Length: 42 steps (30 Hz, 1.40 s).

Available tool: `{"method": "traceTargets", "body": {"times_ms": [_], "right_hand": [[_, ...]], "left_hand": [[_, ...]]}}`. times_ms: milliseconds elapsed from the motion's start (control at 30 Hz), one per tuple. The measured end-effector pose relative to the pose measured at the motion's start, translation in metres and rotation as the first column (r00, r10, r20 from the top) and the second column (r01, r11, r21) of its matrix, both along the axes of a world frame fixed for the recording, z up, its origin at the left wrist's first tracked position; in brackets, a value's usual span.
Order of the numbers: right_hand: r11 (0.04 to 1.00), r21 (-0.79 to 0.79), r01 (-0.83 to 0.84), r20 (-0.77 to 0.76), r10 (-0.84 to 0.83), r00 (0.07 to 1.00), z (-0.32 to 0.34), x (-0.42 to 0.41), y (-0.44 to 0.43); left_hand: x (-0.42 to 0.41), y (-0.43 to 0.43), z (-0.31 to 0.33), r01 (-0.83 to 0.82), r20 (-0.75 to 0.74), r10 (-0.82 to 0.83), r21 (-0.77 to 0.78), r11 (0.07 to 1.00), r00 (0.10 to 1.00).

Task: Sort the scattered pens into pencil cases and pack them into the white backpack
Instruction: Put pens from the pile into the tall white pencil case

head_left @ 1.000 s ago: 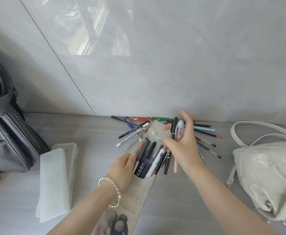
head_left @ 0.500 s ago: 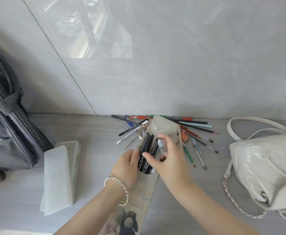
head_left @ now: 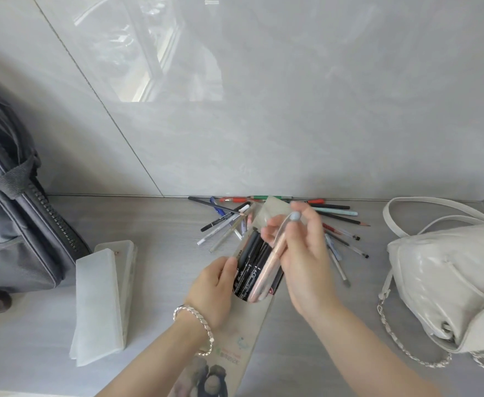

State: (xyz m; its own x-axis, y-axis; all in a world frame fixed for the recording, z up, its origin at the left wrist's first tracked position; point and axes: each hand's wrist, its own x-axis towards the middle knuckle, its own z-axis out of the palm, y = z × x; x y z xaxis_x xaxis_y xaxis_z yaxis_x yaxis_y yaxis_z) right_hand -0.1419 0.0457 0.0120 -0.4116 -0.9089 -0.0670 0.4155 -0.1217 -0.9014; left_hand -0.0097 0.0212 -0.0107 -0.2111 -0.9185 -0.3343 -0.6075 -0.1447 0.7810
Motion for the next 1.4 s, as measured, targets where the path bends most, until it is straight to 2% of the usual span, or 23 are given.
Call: {"method": "traceTargets", "body": {"times_ms": [100,167,267,333,400,433,500,567,633,733,867,933,967,1100,1167,1200,1267,1300,1400], "right_hand": [[0.999,-0.032,-0.003,-0.233,-0.004,0.973,-0.016,-0.004,0.006],[0.997,-0.015,-0.074,-0.372,0.063,0.926,-0.020,-0.013,0.008],[0.983,0.082,-0.166,-0.422,0.185,0.888,-0.019,-0.028,0.010],[0.975,0.142,-0.170,-0.414,0.215,0.885,-0.017,-0.034,0.011],[0.967,0.213,-0.143,-0.473,0.230,0.850,-0.014,-0.037,0.012],[0.961,0.250,-0.114,-0.555,0.239,0.797,-0.013,-0.037,0.012],[0.962,0.269,-0.039,-0.750,0.234,0.618,-0.013,-0.035,0.015],[0.981,0.191,0.020,-0.878,0.162,0.450,-0.012,-0.031,0.018],[0.997,0.079,0.020,-0.943,0.068,0.324,-0.014,-0.027,0.020],[0.999,0.052,-0.012,-0.960,0.053,0.274,-0.017,-0.020,0.027],[0.994,0.106,-0.023,-0.979,0.109,0.172,-0.018,-0.019,0.030],[0.989,0.139,-0.052,-0.972,0.146,0.182,-0.017,-0.021,0.026],[0.990,0.132,-0.051,-0.965,0.140,0.224,-0.016,-0.022,0.023],[0.993,0.115,0.031,-0.814,0.076,0.576,-0.004,-0.029,0.012],[0.993,0.113,0.014,-0.699,0.069,0.712,-0.003,-0.033,0.006],[0.995,0.100,-0.009,-0.656,0.072,0.751,-0.003,-0.035,0.003],[0.989,0.108,-0.100,-0.654,0.146,0.743,-0.002,-0.039,0.002],[0.976,0.151,-0.159,-0.690,0.220,0.690,0.000,-0.040,0.001],[0.910,0.326,-0.258,-0.813,0.409,0.415,0.001,-0.041,-0.001]], "left_hand": [[0.001,0.000,0.004,0.009,-0.014,-0.010,-0.008,1.000,1.000],[0.005,-0.001,0.004,0.007,0.000,-0.007,-0.004,1.000,1.000],[0.009,0.000,0.002,0.006,0.020,-0.007,0.004,1.000,1.000],[0.011,-0.001,0.002,0.009,0.027,-0.009,0.002,1.000,1.000],[0.011,-0.001,0.004,0.017,0.036,-0.016,-0.020,1.000,0.999],[0.011,-0.001,0.005,0.025,0.038,-0.023,-0.036,0.999,0.999],[0.010,0.002,0.007,0.043,0.050,-0.039,-0.069,0.997,0.998],[0.009,0.005,0.009,0.042,0.064,-0.036,-0.085,0.995,0.997],[0.007,0.006,0.009,0.010,0.047,-0.007,-0.073,0.997,0.999],[0.006,0.006,0.010,-0.033,-0.016,0.032,-0.042,0.999,0.999],[0.006,0.008,0.009,-0.041,-0.036,0.040,-0.025,0.999,0.999],[0.006,0.005,0.007,-0.035,0.006,0.035,-0.028,0.999,0.999],[0.006,0.003,0.006,-0.028,0.033,0.029,-0.034,0.999,0.999],[0.007,0.004,0.007,0.059,0.105,-0.054,-0.042,0.997,0.993],[0.008,0.008,0.008,0.063,0.093,-0.059,-0.038,0.997,0.994],[0.008,0.009,0.008,0.057,0.092,-0.053,-0.042,0.998,0.994],[0.008,0.010,0.007,0.046,0.097,-0.040,-0.056,0.997,0.994],[0.009,0.011,0.007,0.045,0.097,-0.039,-0.063,0.997,0.994],[0.009,0.012,0.009,0.065,0.112,-0.058,-0.056,0.996,0.992]]}}
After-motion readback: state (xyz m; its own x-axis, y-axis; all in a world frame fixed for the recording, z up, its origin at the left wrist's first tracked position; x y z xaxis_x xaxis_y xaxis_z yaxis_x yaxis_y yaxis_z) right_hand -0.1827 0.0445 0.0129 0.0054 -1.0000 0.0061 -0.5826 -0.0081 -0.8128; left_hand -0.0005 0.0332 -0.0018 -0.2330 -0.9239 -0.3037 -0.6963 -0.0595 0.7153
